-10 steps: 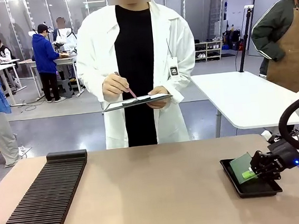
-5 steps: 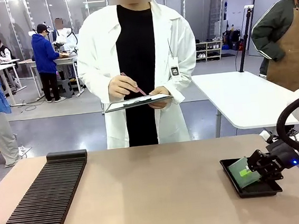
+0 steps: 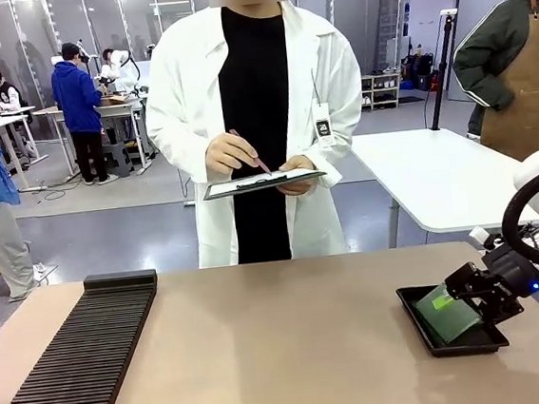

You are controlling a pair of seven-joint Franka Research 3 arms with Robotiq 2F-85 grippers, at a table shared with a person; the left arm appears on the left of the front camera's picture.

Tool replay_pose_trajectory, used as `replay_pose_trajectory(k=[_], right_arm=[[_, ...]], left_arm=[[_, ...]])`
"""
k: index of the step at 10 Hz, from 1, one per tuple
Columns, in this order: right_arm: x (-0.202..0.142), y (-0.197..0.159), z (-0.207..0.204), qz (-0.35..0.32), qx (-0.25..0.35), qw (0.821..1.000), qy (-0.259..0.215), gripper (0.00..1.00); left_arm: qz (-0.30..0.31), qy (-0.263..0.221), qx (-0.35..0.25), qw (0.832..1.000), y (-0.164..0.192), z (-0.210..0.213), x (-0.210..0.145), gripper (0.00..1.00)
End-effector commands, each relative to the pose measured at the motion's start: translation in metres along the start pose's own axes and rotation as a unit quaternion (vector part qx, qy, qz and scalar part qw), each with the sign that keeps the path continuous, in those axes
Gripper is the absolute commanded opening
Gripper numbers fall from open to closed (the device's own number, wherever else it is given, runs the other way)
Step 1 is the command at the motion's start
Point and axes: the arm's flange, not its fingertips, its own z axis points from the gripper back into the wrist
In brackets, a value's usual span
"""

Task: Inspect the PCB.
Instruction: Place the Blank PCB in the ESD tray.

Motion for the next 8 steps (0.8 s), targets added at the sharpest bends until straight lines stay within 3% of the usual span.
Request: replay_pose_trajectory(k=[1,5,8], right_arm=[[-0.005,0.011,0.008,-0.015,-0.038,0.999,-0.013,1.0],[0.0,0.026,0.029,-0.006,-0.082,0.995,-0.049,1.0],[0.0,0.023,0.03,-0.007,-0.083,0.995,-0.057,1.0]], left_arm=[[0.005,0.001,0.006,1.0,-0.005,0.0,0.001,1.0],[0.005,0.001,0.006,1.0,-0.005,0.0,0.001,1.0],[0.005,0.001,0.006,1.0,-0.005,0.0,0.001,1.0]])
